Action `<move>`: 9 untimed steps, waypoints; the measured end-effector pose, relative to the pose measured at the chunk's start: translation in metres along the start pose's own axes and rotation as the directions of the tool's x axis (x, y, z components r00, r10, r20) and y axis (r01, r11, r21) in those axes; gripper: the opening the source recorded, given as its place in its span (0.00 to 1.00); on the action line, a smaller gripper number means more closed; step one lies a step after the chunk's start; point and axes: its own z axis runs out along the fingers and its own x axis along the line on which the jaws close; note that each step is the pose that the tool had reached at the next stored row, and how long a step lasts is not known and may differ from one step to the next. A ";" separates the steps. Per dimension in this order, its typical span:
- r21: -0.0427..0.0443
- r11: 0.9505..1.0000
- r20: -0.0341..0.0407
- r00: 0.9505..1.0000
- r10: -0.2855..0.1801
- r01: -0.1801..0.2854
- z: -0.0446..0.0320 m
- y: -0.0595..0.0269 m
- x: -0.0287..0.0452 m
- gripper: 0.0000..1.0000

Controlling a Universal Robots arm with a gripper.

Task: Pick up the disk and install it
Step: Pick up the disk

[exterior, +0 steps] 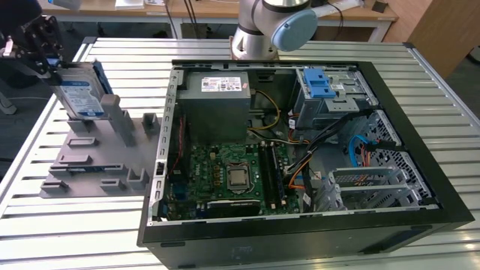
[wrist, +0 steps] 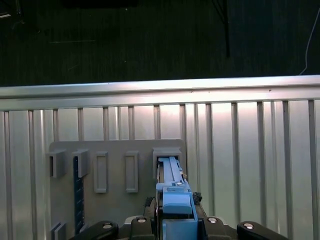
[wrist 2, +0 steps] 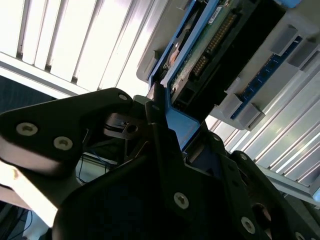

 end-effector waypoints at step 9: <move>0.000 1.000 -0.002 1.000 0.000 0.000 -0.0084 0.0001 -0.0005 0.37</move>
